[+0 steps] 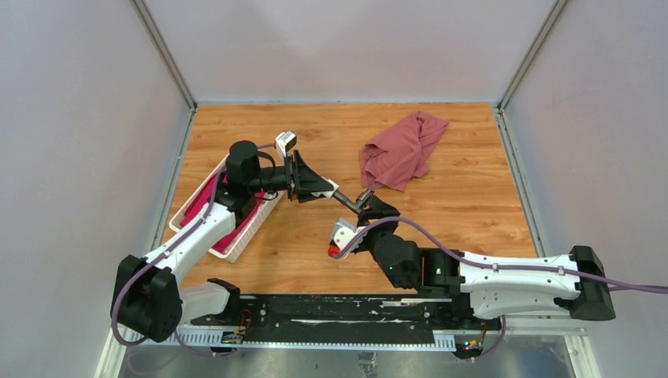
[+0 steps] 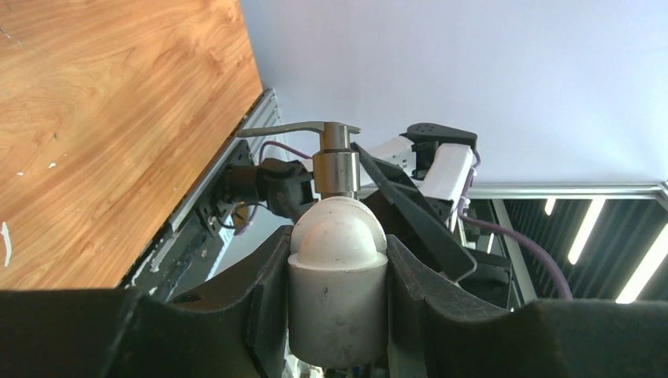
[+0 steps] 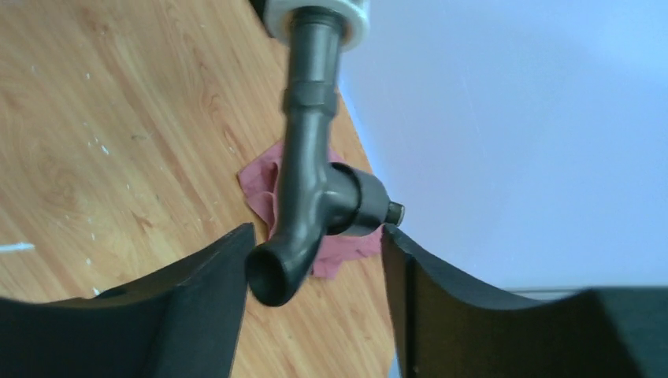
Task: Install the water faucets
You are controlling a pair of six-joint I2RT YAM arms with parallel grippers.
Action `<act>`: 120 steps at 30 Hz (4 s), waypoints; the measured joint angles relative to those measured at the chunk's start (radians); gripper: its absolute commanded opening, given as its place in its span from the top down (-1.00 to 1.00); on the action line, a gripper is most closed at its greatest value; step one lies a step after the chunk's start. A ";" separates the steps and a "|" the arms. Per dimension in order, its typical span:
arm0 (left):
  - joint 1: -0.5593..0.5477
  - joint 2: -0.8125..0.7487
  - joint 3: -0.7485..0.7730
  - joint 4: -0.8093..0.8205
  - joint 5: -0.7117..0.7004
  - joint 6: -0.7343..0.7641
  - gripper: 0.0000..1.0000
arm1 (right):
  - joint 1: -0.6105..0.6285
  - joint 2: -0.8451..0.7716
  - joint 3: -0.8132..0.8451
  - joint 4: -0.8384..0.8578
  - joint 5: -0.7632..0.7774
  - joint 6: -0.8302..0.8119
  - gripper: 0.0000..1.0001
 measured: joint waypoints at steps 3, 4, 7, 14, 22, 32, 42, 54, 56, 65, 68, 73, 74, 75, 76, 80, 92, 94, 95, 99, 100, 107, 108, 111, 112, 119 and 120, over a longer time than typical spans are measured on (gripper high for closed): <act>0.000 0.000 0.000 0.001 0.002 -0.001 1.00 | -0.039 -0.014 -0.001 0.035 -0.028 0.011 0.46; 0.000 0.000 0.000 0.002 0.000 -0.003 1.00 | -0.053 -0.020 -0.001 0.035 -0.047 0.030 0.61; 0.001 0.000 0.000 0.007 -0.003 -0.006 1.00 | -0.077 -0.026 0.002 0.015 -0.087 0.080 1.00; 0.002 -0.003 0.000 0.002 0.003 0.020 1.00 | -0.141 -0.058 0.070 -0.154 -0.276 0.340 1.00; 0.003 -0.036 0.001 0.007 0.026 0.102 1.00 | -0.432 -0.113 0.140 -0.300 -0.848 0.775 1.00; 0.029 -0.067 0.018 0.046 0.007 0.225 1.00 | -0.901 0.108 -0.060 0.374 -1.846 1.830 1.00; 0.021 -0.078 0.014 0.048 0.011 0.251 1.00 | -0.926 0.320 -0.194 1.121 -1.953 2.477 -0.56; -0.005 -0.066 0.006 0.016 0.011 0.093 1.00 | -0.966 -0.224 0.156 -0.202 -1.516 1.442 -0.89; -0.005 -0.057 0.006 0.016 -0.007 0.042 1.00 | -0.915 -0.272 0.194 -0.348 -1.398 1.275 -0.84; -0.004 -0.017 0.005 0.013 -0.080 -0.117 1.00 | -0.247 -0.240 0.310 -0.636 -0.610 0.666 -0.91; -0.004 -0.011 0.000 0.011 -0.092 -0.135 1.00 | -0.041 -0.208 0.237 -0.567 -0.323 0.467 -0.98; -0.003 -0.011 -0.005 0.006 -0.096 -0.148 1.00 | 0.089 -0.108 0.067 -0.329 -0.056 0.134 -0.98; -0.003 -0.011 -0.006 0.006 -0.096 -0.149 1.00 | 0.089 -0.087 0.038 -0.264 -0.024 0.066 -0.96; -0.003 -0.011 -0.006 0.006 -0.096 -0.149 1.00 | 0.089 -0.070 0.018 -0.201 -0.001 0.005 -0.94; -0.003 -0.011 -0.006 0.006 -0.096 -0.149 1.00 | 0.089 -0.061 0.011 -0.171 0.011 -0.022 -0.91; -0.003 -0.011 -0.007 0.005 -0.095 -0.149 1.00 | 0.077 0.009 0.004 0.021 0.045 -0.149 -0.56; 0.003 -0.011 -0.017 -0.014 -0.096 -0.102 1.00 | -0.022 0.008 0.040 0.023 -0.089 -0.007 1.00; 0.003 -0.011 -0.016 -0.013 -0.090 -0.076 1.00 | -0.063 -0.031 0.056 -0.040 -0.183 0.128 1.00; 0.003 -0.011 -0.014 -0.009 -0.083 -0.061 1.00 | -0.083 -0.048 0.060 -0.060 -0.227 0.186 1.00; 0.003 -0.012 0.003 0.005 -0.059 0.003 1.00 | -0.224 -0.123 0.077 -0.126 -0.481 0.482 1.00; 0.003 -0.013 0.009 0.009 -0.053 0.020 1.00 | -0.264 -0.137 0.079 -0.134 -0.549 0.555 1.00; 0.007 -0.019 0.025 0.017 -0.019 0.099 1.00 | -0.592 -0.155 0.084 -0.147 -1.099 1.069 1.00; 0.008 -0.021 0.025 0.017 -0.015 0.101 1.00 | -0.639 -0.148 0.080 -0.135 -1.180 1.144 1.00; 0.012 -0.032 0.026 0.018 -0.011 0.105 1.00 | -0.770 -0.116 0.029 -0.009 -1.417 1.407 1.00; 0.017 -0.035 0.026 0.018 -0.009 0.110 1.00 | -0.805 -0.099 -0.003 0.065 -1.486 1.508 1.00; 0.034 -0.039 0.019 0.005 -0.019 0.174 1.00 | -0.925 0.152 -0.241 0.819 -1.725 2.261 -0.27; 0.028 -0.041 0.018 0.004 -0.006 0.183 1.00 | -0.929 0.170 -0.242 0.846 -1.725 2.298 -0.39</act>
